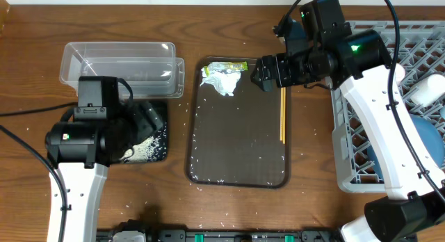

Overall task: Sort waste into correct bins and load items into the dishwasher rack
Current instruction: 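Reach the left gripper to the white tissue on the brown tray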

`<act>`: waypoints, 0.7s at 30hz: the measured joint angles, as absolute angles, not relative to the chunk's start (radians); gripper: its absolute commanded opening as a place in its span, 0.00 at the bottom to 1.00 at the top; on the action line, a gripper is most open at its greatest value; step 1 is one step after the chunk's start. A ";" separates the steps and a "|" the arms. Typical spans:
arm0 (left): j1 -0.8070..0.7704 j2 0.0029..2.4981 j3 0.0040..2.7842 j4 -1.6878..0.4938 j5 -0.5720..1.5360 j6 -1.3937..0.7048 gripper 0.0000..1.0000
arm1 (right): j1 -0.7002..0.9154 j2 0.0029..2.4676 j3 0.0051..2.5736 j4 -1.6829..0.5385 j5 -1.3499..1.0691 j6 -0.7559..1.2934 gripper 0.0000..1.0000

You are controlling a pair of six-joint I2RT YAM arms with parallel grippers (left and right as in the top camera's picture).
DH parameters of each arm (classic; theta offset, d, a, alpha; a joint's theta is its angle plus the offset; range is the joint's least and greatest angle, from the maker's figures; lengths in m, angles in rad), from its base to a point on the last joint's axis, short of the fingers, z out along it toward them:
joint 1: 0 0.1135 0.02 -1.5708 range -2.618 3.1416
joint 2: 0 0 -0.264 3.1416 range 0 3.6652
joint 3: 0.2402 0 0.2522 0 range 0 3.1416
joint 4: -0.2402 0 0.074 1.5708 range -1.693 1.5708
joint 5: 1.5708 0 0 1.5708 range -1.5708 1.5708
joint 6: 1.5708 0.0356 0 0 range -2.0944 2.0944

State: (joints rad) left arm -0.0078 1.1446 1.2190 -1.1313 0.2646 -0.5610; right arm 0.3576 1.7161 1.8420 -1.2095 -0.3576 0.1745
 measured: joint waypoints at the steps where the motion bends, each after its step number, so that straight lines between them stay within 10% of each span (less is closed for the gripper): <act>1: -0.017 1.145 1.219 -1.114 0.315 -0.552 0.91 | 0.358 1.716 1.842 -1.209 -0.358 0.175 0.99; 21: -0.256 1.695 1.530 -0.857 0.361 -0.349 1.00 | 0.358 1.716 1.842 -1.209 -0.356 0.175 0.99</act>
